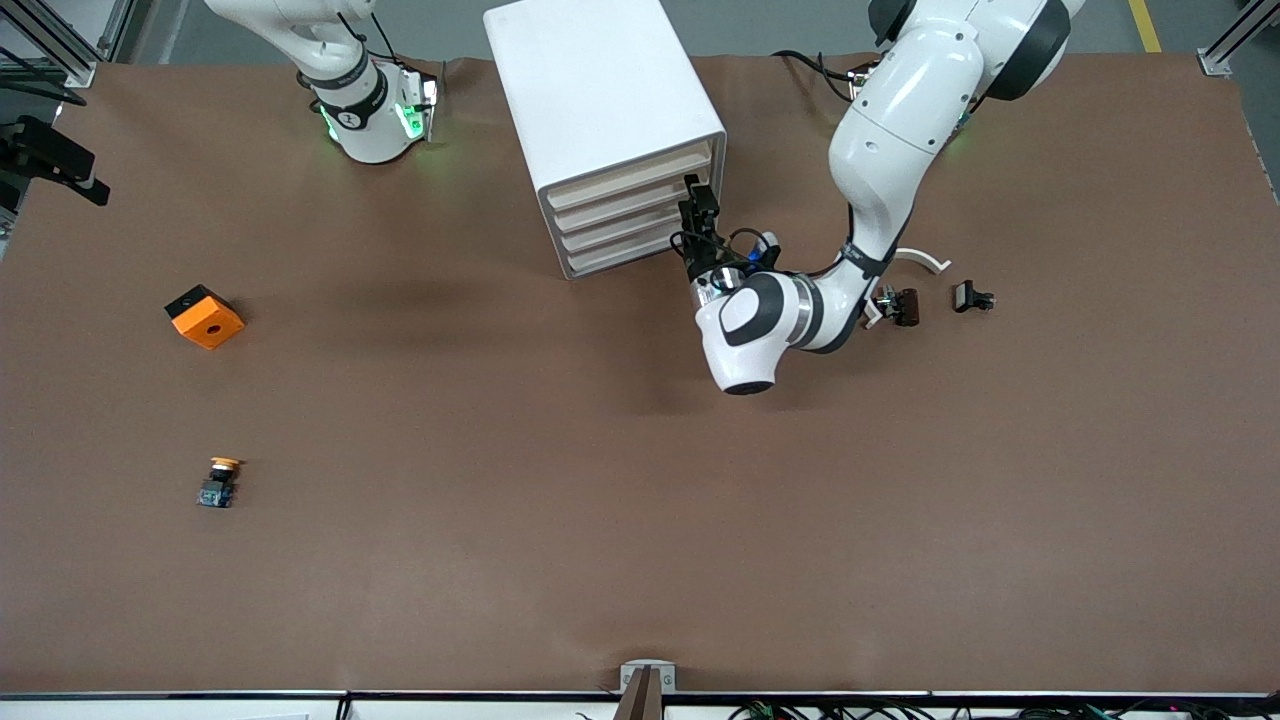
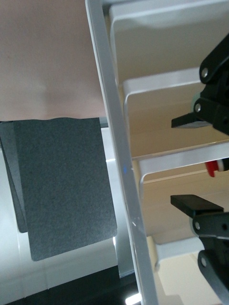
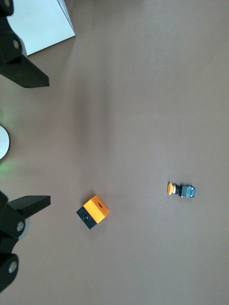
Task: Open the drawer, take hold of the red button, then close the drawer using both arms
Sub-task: 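Close the left gripper on the drawer handle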
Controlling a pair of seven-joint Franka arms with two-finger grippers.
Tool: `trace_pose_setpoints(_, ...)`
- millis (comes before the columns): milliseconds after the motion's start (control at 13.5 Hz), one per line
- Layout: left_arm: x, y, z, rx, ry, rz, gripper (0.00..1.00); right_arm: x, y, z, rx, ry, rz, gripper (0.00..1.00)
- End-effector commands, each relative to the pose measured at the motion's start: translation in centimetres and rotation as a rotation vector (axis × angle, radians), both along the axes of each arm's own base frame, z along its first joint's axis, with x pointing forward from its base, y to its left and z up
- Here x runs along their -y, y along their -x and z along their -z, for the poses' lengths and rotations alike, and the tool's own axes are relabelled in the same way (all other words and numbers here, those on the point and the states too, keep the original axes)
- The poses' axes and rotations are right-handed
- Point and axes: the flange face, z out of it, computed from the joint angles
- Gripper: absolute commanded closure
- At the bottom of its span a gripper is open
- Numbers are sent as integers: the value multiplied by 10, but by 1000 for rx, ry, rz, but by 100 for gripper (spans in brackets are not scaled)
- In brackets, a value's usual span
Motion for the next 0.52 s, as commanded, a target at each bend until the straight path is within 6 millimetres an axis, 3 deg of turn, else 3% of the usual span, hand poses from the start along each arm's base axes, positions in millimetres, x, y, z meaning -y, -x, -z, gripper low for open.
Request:
trace_pose_setpoints(0,14,17,-3,-25,-6,19,36,2,6,-4,5,8,-5,0)
trace_pose_setpoints(74,17,21,-2,-27,-6,23,43,1,6,-4,5,8,-7,0)
trace_pose_setpoints(296,17,21,-1,-26,-4,24,81,2,6,-5,4,8,-5,0)
trace_pose_setpoints(444,15,18,-2,-23,-1,20,92,2,5,-8,11,10,-5,0)
